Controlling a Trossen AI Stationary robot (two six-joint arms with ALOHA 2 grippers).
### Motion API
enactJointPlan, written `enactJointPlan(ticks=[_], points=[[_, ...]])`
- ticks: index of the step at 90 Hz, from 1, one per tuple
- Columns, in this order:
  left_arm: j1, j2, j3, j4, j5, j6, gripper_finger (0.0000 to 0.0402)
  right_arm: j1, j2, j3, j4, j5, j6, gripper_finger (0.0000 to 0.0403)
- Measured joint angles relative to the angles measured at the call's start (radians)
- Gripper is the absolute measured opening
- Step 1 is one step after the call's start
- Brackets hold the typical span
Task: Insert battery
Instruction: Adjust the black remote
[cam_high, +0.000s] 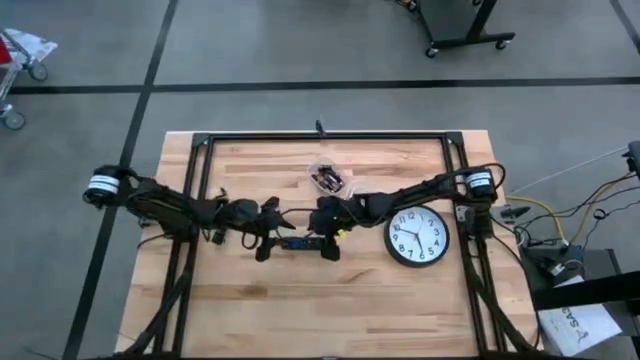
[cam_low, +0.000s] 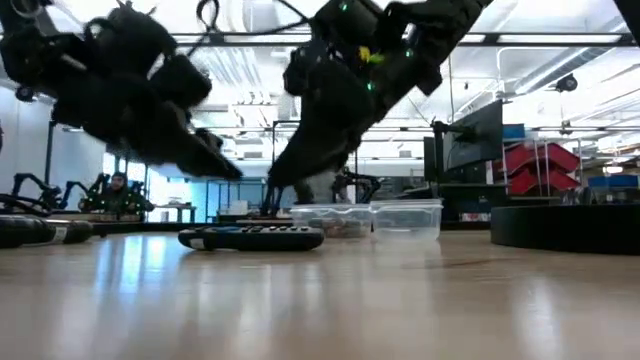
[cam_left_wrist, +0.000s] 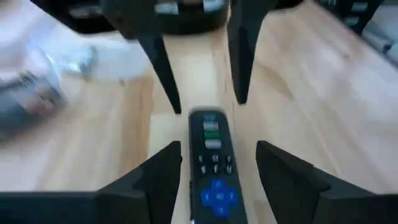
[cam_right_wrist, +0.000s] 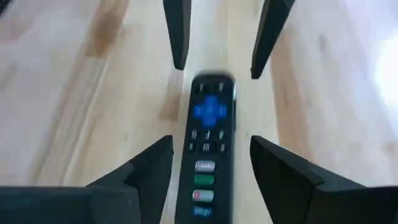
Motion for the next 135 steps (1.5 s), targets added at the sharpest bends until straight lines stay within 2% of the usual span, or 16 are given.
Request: enactJointPlan(ticks=[16,29,39,59,80,98,135], points=[[0.007,-0.148,-0.003,-0.015,-0.008,-0.014,0.0171,-0.013,-0.013,0.0,0.097,-0.015,-0.042,0.0185],[0.033,-0.208,-0.003,-0.01,-0.009,-0.033,0.0157,-0.029,-0.013,0.0,0.204,-0.024,-0.119,0.017],[0.064,-0.262,-0.003,0.005,-0.01,-0.034,0.0144,-0.051,-0.033,0.0,0.214,-0.033,-0.17,0.0149],[0.096,-0.447,-0.003,-0.082,-0.01,-0.028,0.0119,-0.09,-0.15,-0.068,0.203,-0.189,-0.185,0.0086],[0.096,-0.619,-0.004,-0.199,-0.01,-0.025,0.0099,-0.104,-0.334,-0.237,0.237,-0.178,-0.164,0.0007],[0.096,-0.698,-0.004,-0.195,-0.01,-0.032,0.0102,-0.103,-0.448,-0.297,0.237,-0.179,-0.133,0.0012],[0.096,-0.677,-0.004,-0.192,-0.009,-0.031,0.0113,-0.095,-0.455,-0.311,0.234,-0.181,-0.094,0.0002]])
